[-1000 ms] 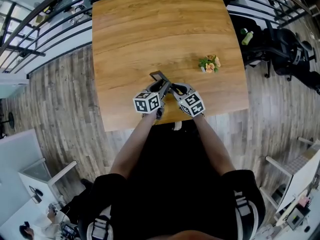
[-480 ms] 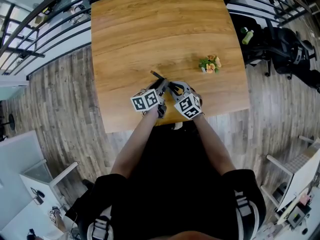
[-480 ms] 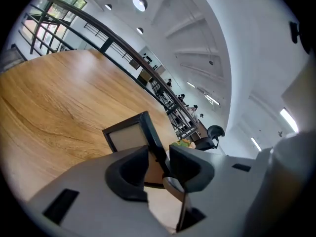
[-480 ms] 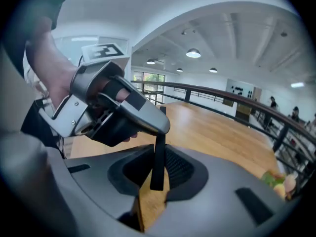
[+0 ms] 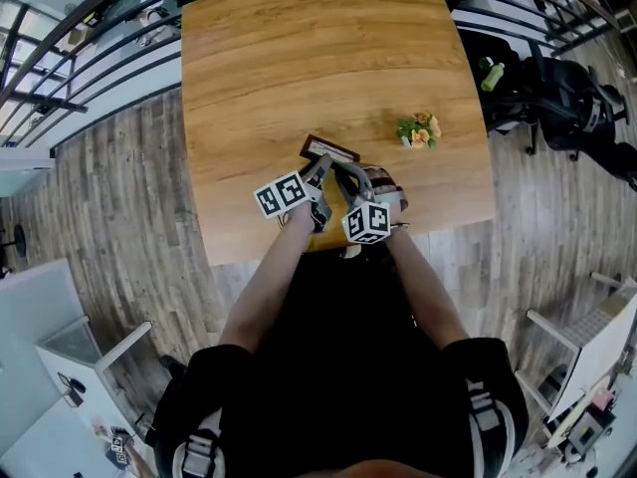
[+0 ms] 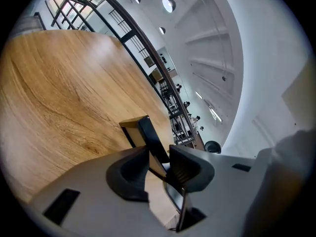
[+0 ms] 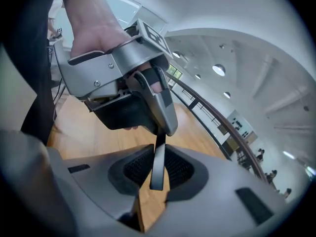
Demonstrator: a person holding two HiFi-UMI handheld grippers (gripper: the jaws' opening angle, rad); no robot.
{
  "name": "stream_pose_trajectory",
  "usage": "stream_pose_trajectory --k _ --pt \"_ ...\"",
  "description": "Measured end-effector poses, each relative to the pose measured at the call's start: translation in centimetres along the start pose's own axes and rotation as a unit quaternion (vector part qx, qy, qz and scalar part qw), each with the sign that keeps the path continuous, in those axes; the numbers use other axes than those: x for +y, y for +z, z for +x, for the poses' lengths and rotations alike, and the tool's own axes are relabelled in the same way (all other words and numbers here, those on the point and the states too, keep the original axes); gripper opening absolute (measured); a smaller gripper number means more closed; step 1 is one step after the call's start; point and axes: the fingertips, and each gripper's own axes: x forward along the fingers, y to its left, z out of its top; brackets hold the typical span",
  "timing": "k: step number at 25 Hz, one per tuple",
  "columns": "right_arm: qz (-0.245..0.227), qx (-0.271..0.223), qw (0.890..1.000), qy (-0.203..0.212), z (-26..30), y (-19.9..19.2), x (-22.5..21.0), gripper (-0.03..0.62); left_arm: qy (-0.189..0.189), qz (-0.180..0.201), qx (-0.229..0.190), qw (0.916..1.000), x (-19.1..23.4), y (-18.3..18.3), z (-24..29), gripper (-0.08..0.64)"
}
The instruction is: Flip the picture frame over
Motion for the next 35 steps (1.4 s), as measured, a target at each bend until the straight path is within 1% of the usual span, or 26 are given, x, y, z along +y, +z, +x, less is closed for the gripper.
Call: stream_pose_trajectory --k 3,5,8,12,17,19,21,22,23,24,25,26,27,28,30,31,32,33,35 --pt "-0.020 0.007 1.000 -0.009 0.0 0.0 0.1 0.074 -0.007 -0.019 0.000 0.9998 0.1 0.0 0.1 0.138" --pt "-0.034 0.011 0.999 -0.018 0.0 0.1 -0.1 0.074 -0.015 -0.036 -0.008 0.9992 0.1 0.2 0.1 0.135" --pt "-0.047 0.014 0.998 -0.030 -0.1 0.2 -0.5 0.075 -0.031 -0.072 -0.020 0.9967 -0.1 0.5 0.3 0.121" --pt "-0.063 0.012 0.997 -0.029 -0.1 0.1 -0.4 0.082 -0.050 -0.102 -0.023 0.9932 -0.1 0.7 0.3 0.107" --pt "-0.035 0.007 0.999 0.008 0.1 0.1 0.3 0.099 -0.054 -0.110 -0.033 0.9920 0.2 0.6 0.2 0.097" --pt "-0.024 0.006 0.999 0.026 0.3 0.1 0.7 0.112 -0.051 -0.096 -0.030 0.9936 0.2 0.6 0.1 0.094" --pt "-0.003 -0.003 0.999 0.040 0.4 0.2 1.0 0.117 -0.052 -0.077 -0.023 0.9954 0.1 0.7 0.1 0.092" --pt "0.012 -0.009 0.999 0.046 0.4 0.3 1.1 0.114 -0.053 -0.070 -0.022 0.9959 0.1 0.8 0.1 0.092" --pt "0.032 -0.016 0.998 0.053 0.3 0.4 1.2 0.124 -0.054 -0.064 -0.020 0.9963 0.2 0.8 0.0 0.092" --pt "0.057 -0.024 0.996 0.062 0.2 0.5 1.3 0.129 -0.055 -0.059 -0.019 0.9966 0.2 0.8 -0.2 0.092" --pt "0.089 -0.032 0.993 0.074 0.0 0.6 1.4 0.140 -0.055 -0.055 -0.019 0.9968 0.2 0.8 -0.3 0.092" --pt "0.127 -0.040 0.987 0.090 -0.2 0.7 1.4 0.152 -0.056 -0.052 -0.018 0.9969 0.3 0.8 -0.5 0.092" --pt "0.172 -0.049 0.978 0.110 -0.5 0.6 1.4 0.146 -0.057 -0.049 -0.017 0.9970 0.3 0.7 -0.6 0.092" --pt "0.221 -0.060 0.965 0.131 -0.7 0.6 1.3 0.137 -0.059 -0.044 -0.015 0.9972 0.3 0.8 -0.8 0.092" --pt "0.314 -0.085 0.932 0.161 -1.1 0.4 0.6 0.142 -0.061 -0.033 -0.009 0.9975 0.5 0.8 -1.2 0.092" --pt "0.351 -0.093 0.916 0.168 -1.1 0.0 0.2 0.143 -0.063 -0.027 -0.007 0.9976 0.6 0.8 -1.3 0.092" --pt "0.378 -0.096 0.905 0.169 -1.1 -0.7 -0.3 0.144 -0.065 -0.021 -0.004 0.9977 0.6 0.7 -1.4 0.092" --pt "0.396 -0.093 0.898 0.165 -1.0 -1.4 -0.8 0.147 -0.066 -0.016 0.000 0.9977 0.7 0.6 -1.5 0.092" --pt "0.415 -0.083 0.892 0.157 -0.8 -2.7 -1.7 0.149 -0.067 -0.006 0.009 0.9977 0.7 0.2 -1.6 0.092"
